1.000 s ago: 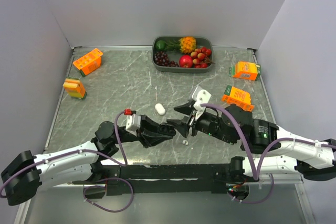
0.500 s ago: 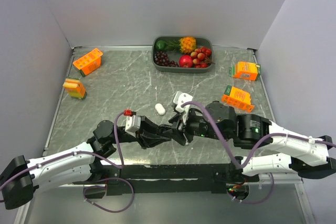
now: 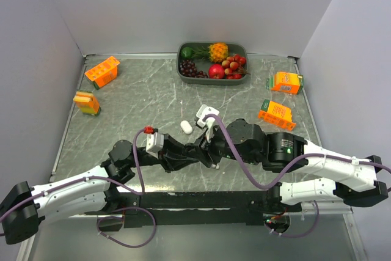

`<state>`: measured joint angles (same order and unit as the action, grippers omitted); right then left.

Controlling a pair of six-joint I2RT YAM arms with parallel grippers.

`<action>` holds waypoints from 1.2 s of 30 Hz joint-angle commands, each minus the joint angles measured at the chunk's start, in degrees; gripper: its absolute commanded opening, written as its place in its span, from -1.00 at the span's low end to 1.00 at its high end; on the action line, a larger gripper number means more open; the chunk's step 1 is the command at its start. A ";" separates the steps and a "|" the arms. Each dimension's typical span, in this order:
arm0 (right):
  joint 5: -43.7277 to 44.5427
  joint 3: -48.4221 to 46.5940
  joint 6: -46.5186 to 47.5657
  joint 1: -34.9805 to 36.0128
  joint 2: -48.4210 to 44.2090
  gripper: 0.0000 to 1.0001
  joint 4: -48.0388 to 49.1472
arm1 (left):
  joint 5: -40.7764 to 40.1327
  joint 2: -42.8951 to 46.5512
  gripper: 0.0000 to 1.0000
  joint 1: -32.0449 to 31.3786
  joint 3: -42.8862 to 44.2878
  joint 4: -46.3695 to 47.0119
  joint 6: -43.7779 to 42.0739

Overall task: Insert the wireless bluetooth earbuds into the charging case
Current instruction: Adjust the earbud with the charging case.

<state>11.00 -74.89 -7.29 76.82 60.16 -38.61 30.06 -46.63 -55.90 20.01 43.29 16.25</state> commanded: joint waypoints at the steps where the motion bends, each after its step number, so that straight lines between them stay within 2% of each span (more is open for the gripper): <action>1: 4.37 -2.54 -2.73 -0.09 0.39 0.12 -1.38 | -0.71 0.75 -0.98 0.18 1.70 3.12 1.24; 22: 3.76 -2.80 -5.19 -0.97 2.85 0.09 -2.44 | -0.45 0.23 -0.98 0.18 1.70 4.96 2.47; 25: 3.24 -2.63 -5.28 -1.05 2.86 0.00 -2.17 | -0.36 -0.04 -0.98 0.00 1.79 5.14 2.64; 31: 2.71 -2.19 -5.02 -1.23 2.68 -0.47 -1.56 | -0.44 -0.21 -0.98 0.00 1.70 5.40 2.82; 36: 2.18 -2.10 -4.93 -1.14 2.68 -0.54 -1.64 | -0.53 -0.04 -0.98 0.09 1.52 5.49 2.91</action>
<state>13.98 -75.55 -11.53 75.79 62.50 -39.81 29.19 -47.16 -55.70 19.94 42.57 18.81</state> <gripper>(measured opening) 0.242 0.338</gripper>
